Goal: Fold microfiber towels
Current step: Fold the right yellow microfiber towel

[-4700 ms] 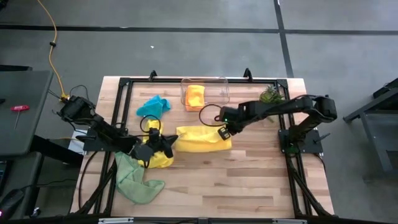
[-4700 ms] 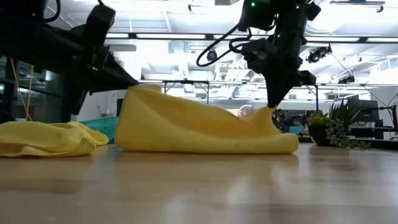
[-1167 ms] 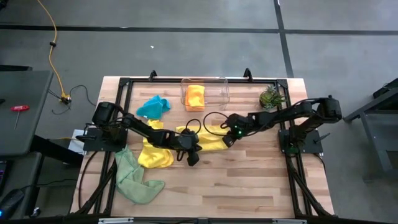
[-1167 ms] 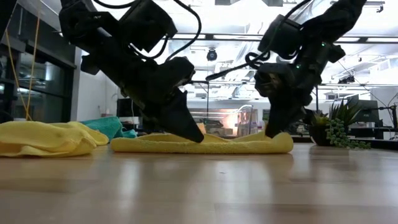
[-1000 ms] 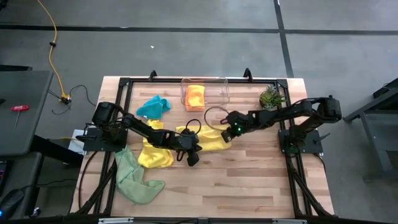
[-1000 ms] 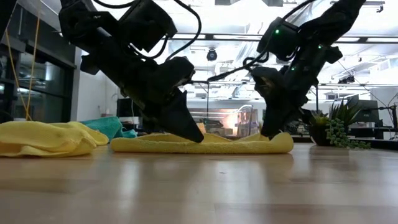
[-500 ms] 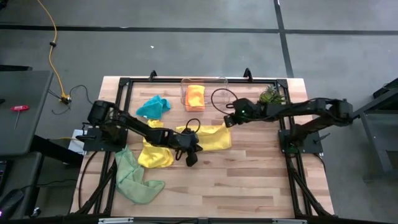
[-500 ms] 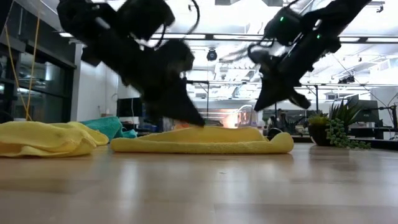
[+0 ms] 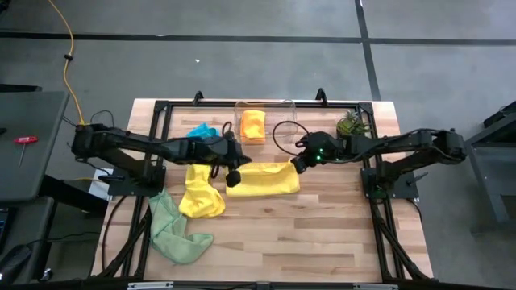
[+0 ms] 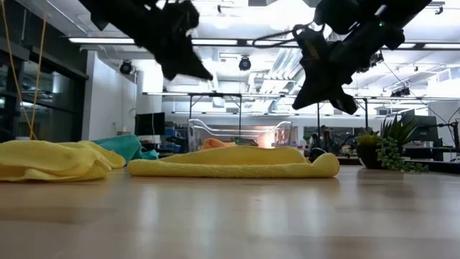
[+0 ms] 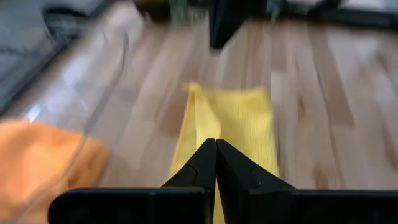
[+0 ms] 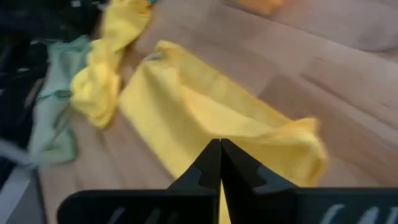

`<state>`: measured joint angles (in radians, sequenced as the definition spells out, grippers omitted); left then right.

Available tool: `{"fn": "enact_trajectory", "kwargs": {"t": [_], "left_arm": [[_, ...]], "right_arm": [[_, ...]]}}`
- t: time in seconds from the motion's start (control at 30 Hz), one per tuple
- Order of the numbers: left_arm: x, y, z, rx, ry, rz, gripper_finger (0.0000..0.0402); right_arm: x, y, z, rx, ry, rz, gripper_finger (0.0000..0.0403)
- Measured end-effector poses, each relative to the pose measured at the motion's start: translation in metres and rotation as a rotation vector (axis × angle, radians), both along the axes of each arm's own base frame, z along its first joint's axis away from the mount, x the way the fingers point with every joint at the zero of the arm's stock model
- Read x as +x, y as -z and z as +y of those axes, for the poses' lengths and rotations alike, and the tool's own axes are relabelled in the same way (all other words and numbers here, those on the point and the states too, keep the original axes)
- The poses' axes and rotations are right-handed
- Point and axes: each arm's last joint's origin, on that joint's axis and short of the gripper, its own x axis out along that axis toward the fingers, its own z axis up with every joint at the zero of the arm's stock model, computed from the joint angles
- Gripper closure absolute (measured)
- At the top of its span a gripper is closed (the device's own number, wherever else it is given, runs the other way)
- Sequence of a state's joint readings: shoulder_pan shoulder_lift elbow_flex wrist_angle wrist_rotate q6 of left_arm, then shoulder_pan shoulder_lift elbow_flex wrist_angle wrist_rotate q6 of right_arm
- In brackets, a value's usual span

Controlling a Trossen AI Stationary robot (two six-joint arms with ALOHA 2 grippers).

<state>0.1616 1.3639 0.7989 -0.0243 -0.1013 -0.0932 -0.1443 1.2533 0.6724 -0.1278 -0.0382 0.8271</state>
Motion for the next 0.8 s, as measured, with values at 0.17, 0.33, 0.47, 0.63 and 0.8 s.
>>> {"fn": "enact_trajectory", "kwargs": {"t": [0.17, 0.33, 0.47, 0.63, 0.8], "left_arm": [[0.002, 0.024, 0.001, -0.050, 0.032, 0.144, 0.0402], [0.009, 0.044, -0.002, -0.057, 0.048, 0.226, 0.0402], [0.011, 0.060, 0.004, -0.063, 0.020, 0.288, 0.0402], [0.011, 0.072, 0.013, -0.074, -0.012, 0.341, 0.0402], [0.002, 0.084, 0.020, -0.076, 0.000, 0.468, 0.0401]], "right_arm": [[0.006, 0.006, 0.018, 0.017, -0.124, 0.011, 0.0402], [0.019, 0.030, 0.037, 0.031, -0.170, 0.089, 0.0403], [0.028, 0.054, 0.046, 0.033, -0.128, 0.150, 0.0403], [0.037, 0.070, 0.048, 0.051, -0.068, 0.159, 0.0403], [0.038, 0.083, 0.049, 0.082, -0.037, 0.202, 0.0403]]}}
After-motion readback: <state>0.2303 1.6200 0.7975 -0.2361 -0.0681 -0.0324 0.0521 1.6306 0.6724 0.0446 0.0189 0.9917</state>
